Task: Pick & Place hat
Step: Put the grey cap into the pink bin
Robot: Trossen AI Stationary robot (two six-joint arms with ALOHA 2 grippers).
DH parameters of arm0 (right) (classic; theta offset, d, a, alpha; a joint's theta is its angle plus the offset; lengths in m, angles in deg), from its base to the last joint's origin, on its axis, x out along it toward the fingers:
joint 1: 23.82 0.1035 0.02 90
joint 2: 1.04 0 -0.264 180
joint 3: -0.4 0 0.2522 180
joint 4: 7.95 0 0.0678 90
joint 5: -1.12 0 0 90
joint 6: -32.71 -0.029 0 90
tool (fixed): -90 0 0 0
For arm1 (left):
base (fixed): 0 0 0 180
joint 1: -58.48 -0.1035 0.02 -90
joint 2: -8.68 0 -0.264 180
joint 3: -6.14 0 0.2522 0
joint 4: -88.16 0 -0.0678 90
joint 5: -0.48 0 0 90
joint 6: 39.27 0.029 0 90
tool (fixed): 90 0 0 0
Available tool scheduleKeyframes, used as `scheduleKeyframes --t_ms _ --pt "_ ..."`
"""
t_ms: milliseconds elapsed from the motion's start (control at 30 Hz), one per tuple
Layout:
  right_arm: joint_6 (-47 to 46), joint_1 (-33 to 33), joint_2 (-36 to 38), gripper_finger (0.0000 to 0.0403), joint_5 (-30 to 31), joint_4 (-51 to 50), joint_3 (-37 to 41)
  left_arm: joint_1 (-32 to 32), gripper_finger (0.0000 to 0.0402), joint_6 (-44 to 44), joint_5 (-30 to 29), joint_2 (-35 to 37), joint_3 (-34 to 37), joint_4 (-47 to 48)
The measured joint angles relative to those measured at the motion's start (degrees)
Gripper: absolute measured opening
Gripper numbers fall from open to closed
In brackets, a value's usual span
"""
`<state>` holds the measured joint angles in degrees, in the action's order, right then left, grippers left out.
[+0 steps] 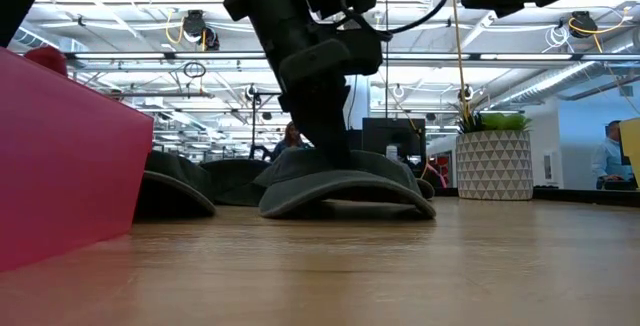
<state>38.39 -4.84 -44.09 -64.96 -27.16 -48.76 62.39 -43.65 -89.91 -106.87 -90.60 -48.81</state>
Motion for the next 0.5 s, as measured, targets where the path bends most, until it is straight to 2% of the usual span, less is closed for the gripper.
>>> scheduleKeyframes --t_ms 333,500 --pt "-0.02 0.0 0.39 0.0045 0.0 -1.9 0.0 0.53 0.0014 -2.24 -0.09 0.0 0.0 0.58" --pt "-0.02 0.0 1.31 0.0045 0.0 -2.38 0.0 0.62 0.0012 -4.05 0.36 0.0 0.0 0.56"
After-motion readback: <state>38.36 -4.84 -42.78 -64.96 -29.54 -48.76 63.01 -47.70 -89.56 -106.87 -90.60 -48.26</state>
